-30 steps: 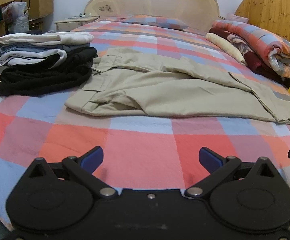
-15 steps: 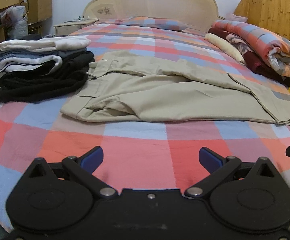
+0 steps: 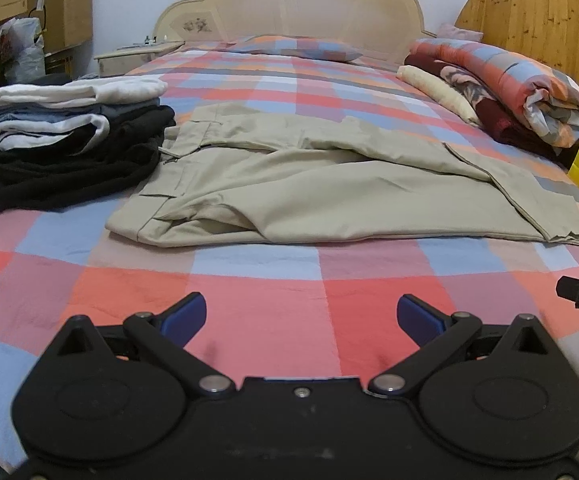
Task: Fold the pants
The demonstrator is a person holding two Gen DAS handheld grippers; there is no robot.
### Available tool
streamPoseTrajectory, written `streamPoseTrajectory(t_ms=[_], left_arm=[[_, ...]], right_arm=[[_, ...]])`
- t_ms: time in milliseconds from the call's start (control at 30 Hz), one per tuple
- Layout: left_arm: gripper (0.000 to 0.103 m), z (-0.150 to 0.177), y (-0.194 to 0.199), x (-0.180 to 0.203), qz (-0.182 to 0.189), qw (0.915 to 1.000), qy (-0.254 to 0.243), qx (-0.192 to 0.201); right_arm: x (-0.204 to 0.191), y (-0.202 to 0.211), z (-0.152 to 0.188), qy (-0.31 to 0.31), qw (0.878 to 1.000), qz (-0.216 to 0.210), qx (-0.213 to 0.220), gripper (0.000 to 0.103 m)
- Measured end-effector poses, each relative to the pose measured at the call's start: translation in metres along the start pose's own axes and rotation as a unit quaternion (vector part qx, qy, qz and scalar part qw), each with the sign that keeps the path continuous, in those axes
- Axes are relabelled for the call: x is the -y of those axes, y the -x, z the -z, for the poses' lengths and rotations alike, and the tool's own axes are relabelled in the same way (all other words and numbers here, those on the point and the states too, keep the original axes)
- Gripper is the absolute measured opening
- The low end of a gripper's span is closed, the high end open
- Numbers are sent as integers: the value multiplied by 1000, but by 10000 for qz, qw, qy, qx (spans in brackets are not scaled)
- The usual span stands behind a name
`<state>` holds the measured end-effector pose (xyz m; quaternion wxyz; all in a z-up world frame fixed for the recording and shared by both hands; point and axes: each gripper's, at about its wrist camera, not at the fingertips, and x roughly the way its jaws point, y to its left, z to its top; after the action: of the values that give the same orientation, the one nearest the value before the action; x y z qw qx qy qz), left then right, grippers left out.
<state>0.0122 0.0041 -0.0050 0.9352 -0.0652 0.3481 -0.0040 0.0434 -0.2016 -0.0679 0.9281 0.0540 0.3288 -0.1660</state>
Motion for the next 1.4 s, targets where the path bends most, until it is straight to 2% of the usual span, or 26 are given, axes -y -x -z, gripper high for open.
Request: streamPoseTrajectory(t_ms=[267, 333, 433, 500, 600, 667, 800, 967, 1033, 1100, 1133, 1167, 1200, 1233, 1267, 1400], left_arm=[[103, -4, -20, -23, 113, 9991, 387, -135], [103, -8, -27, -34, 121, 9986, 487, -143], [103, -17, -44, -57, 24, 9970, 758, -183], [103, -25, -54, -75, -62, 9953, 962, -134], [103, -37, -70, -105, -38, 9886, 1500, -110], [103, -40, -79, -122, 52, 9822, 1875, -97], [103, -39, -92, -149, 0, 9707, 2402, 23], [103, -40, -101, -161, 10, 9650, 2615, 181], [103, -43, -109, -160, -12, 9623, 2710, 219], [101, -48, -116, -155, -127, 9641, 2644, 207], [92, -50, -117, -151, -268, 9658, 2570, 221], [63, -52, -118, -147, -537, 9656, 2531, 265], [46, -55, -118, -146, -691, 9657, 2480, 332], [11, -56, -117, -145, -617, 9661, 2475, 396], [11, -56, -112, -147, -565, 9631, 2591, 463], [7, -53, -76, -149, -349, 9561, 2769, 894]], right_arm=[[-6, -19, 1, 103, 9998, -165, -69, 103], [-6, -26, 3, 55, 9991, -415, -103, 103], [-4, -41, 5, -244, 9924, -1188, -226, 103], [-3, -51, 5, -479, 9868, -1519, -288, 103], [-8, -63, -2, -637, 9818, -1784, -128, 103], [-15, -74, -11, -683, 9775, -1982, -234, 103], [-22, -96, -23, -1023, 9670, -2305, -351, 103], [-27, -118, -32, -1533, 9538, -2553, -402, 103], [-30, -125, -35, -1630, 9528, -2536, -359, 103], [-33, -133, -39, -1705, 9542, -2440, -305, 103], [-34, -136, -40, -1717, 9560, -2360, -291, 94], [-35, -141, -42, -1745, 9571, -2289, -348, 37], [-33, -146, -43, -1851, 9543, -2296, -491, 14], [-29, -147, -41, -1997, 9494, -2358, -555, 11], [-25, -142, -42, -2064, 9465, -2409, -584, 6], [-12, -86, -43, -1720, 9544, -2424, -272, 4]])
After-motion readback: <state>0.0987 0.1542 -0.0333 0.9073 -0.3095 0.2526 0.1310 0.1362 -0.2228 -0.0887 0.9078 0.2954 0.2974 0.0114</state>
